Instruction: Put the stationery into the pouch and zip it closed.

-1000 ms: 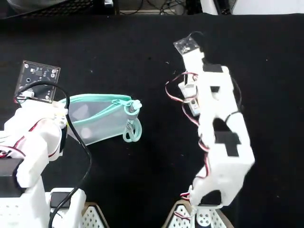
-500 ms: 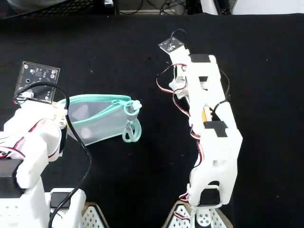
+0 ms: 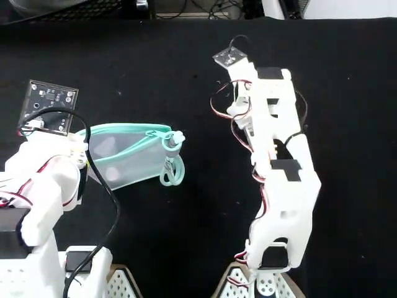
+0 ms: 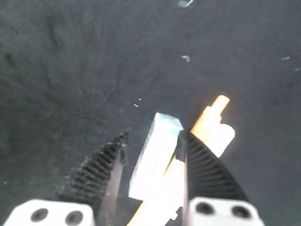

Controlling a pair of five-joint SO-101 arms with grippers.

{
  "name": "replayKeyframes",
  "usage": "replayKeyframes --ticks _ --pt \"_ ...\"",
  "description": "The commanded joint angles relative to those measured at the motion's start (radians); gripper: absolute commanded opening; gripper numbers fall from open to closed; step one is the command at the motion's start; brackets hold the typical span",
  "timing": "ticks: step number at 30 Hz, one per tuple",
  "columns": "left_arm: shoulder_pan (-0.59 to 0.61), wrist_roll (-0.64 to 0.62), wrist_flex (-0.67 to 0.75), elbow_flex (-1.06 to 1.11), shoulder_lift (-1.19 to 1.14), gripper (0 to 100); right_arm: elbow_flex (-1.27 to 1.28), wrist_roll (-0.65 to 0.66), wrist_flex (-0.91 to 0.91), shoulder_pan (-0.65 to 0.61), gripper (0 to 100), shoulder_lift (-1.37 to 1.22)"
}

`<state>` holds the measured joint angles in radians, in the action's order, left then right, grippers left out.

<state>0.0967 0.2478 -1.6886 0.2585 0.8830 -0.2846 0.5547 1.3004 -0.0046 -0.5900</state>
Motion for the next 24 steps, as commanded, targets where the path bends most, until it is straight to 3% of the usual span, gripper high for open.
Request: replayKeyframes --ticks 1,7,12,19,24 --pt "0.008 0.006 -0.011 0.117 -0.012 3 -0.056 0.005 -0.018 0.021 17.0 -0.038" --pt "0.008 0.006 -0.011 0.117 -0.012 3 -0.120 0.006 -0.018 0.025 15.5 -0.128" --pt "0.008 0.006 -0.011 0.117 -0.012 3 -0.134 0.002 -0.014 0.020 0.9 -0.131" --pt "0.008 0.006 -0.011 0.116 -0.012 3 -0.090 0.003 0.069 0.023 1.3 -0.041" --pt "0.008 0.006 -0.011 0.114 -0.012 3 0.140 0.005 0.020 0.000 1.3 0.173"
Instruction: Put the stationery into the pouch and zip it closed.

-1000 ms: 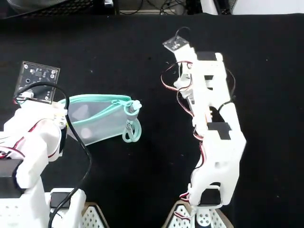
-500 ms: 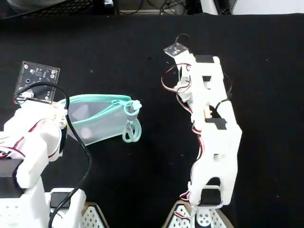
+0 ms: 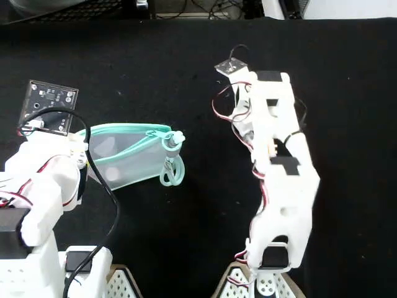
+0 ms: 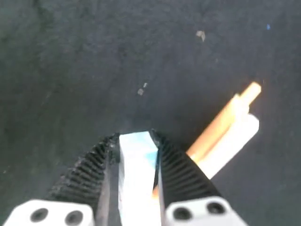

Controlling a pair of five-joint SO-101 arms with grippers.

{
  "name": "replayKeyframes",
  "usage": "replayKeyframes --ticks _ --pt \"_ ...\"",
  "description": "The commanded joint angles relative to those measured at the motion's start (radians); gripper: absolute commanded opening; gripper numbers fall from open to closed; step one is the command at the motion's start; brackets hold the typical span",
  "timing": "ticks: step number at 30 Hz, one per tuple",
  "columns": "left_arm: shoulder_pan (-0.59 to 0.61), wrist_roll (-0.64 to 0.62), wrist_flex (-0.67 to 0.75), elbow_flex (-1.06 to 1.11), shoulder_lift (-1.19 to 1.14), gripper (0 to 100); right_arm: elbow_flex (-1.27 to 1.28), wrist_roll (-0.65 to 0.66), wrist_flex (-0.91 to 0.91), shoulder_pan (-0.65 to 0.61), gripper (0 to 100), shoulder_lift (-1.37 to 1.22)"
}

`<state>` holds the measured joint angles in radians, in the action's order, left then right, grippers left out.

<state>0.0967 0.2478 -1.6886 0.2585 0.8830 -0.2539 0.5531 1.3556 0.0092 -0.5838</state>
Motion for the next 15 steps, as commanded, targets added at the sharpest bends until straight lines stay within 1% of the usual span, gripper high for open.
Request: replayKeyframes --ticks 1,6,9,13,15 --pt "0.008 0.006 -0.011 0.114 -0.012 3 0.189 0.006 -0.066 -0.021 1.3 0.220" --pt "0.008 0.006 -0.011 0.114 -0.012 3 0.613 0.006 -0.252 -0.089 1.3 0.464" --pt "0.008 0.006 -0.011 0.111 -0.012 3 0.797 0.008 -0.336 -0.138 1.5 0.553" --pt "0.008 0.006 -0.011 0.111 -0.012 3 0.871 0.008 -0.362 -0.167 2.8 0.578" --pt "0.008 0.006 -0.011 0.113 -0.012 3 0.869 0.008 -0.362 -0.167 8.0 0.568"
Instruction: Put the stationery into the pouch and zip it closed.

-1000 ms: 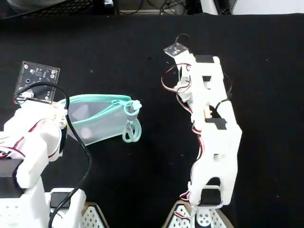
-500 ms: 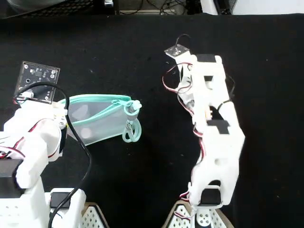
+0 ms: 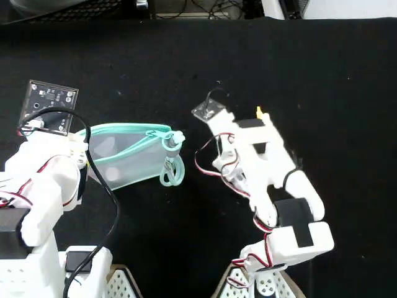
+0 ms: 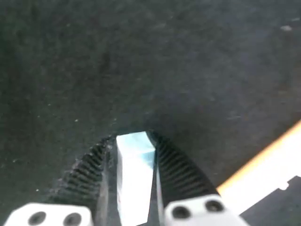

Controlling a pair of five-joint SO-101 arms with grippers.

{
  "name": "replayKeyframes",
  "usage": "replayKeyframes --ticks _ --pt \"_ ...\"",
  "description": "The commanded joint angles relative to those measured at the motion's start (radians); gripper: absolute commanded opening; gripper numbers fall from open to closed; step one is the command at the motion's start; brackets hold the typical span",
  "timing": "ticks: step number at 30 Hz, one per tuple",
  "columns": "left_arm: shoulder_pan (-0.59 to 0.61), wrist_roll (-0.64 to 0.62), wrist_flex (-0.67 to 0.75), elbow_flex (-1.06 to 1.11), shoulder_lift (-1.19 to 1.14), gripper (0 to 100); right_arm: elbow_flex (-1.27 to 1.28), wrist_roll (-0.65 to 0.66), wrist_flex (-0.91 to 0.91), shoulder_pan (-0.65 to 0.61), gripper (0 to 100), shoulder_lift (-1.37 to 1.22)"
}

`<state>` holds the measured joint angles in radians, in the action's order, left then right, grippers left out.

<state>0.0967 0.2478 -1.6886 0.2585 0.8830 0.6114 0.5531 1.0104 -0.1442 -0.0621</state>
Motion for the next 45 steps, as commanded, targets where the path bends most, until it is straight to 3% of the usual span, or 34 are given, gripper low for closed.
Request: replayKeyframes --ticks 1,4,15,20,27,31,38,45 --pt "0.008 0.006 -0.011 0.114 -0.012 3 0.004 0.008 -0.017 -0.012 11.2 0.041" --pt "0.008 0.006 -0.011 0.114 -0.012 3 0.004 0.009 -0.017 -0.015 16.9 0.030" --pt "0.008 0.006 -0.011 0.116 -0.012 3 0.002 0.063 0.017 -0.015 16.9 0.030" --pt "0.008 0.006 -0.011 0.116 -0.012 3 0.001 0.063 0.011 -0.017 0.7 0.033" --pt "0.008 0.006 -0.011 0.116 -0.012 3 0.015 0.058 0.018 -0.012 1.2 0.067" --pt "0.008 0.006 -0.011 0.116 -0.012 3 0.079 0.057 0.018 -0.011 1.2 0.263" --pt "0.008 0.006 -0.011 0.116 -0.012 3 0.160 0.052 0.118 -0.021 1.2 0.857" --pt "0.008 0.006 -0.011 0.116 -0.012 3 0.053 -0.180 0.115 -0.190 1.2 1.382"
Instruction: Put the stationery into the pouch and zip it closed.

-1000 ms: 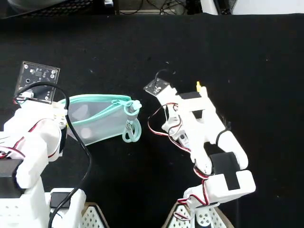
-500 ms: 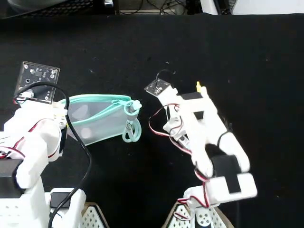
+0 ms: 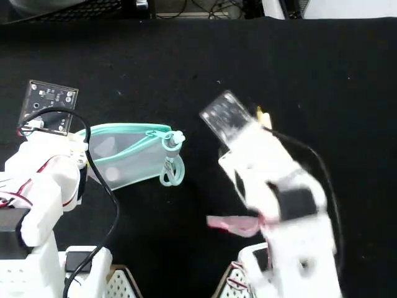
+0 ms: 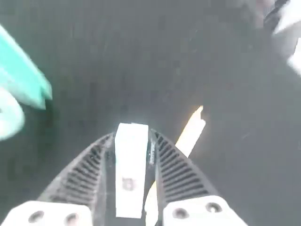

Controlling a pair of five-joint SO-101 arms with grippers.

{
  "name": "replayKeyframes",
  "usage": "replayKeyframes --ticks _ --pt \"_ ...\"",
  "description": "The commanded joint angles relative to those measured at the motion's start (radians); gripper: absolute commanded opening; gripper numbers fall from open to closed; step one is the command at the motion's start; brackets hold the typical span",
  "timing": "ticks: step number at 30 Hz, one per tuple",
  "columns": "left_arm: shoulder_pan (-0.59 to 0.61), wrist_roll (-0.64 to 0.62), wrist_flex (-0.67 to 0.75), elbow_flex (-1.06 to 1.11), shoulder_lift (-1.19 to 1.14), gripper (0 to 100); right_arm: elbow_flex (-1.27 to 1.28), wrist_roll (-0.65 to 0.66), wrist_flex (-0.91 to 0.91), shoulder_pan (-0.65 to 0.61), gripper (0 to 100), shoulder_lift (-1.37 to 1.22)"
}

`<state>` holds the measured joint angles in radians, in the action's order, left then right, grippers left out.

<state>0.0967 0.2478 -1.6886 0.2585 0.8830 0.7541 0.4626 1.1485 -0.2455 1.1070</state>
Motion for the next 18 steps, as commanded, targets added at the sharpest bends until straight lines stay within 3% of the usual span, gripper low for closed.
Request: replayKeyframes --ticks 1,6,12,18 --pt "0.008 0.006 -0.011 0.116 -0.012 3 -0.102 -0.115 -0.048 -0.140 1.2 0.268" --pt "0.008 0.006 -0.011 0.116 -0.012 3 -0.090 -0.164 -0.301 -0.374 1.2 0.401" --pt "0.008 0.006 -0.011 0.117 -0.012 3 0.067 -0.167 -0.671 -0.551 1.2 0.337" --pt "0.008 0.006 -0.011 0.117 -0.012 3 0.159 -0.169 -0.872 -0.609 1.2 0.216"
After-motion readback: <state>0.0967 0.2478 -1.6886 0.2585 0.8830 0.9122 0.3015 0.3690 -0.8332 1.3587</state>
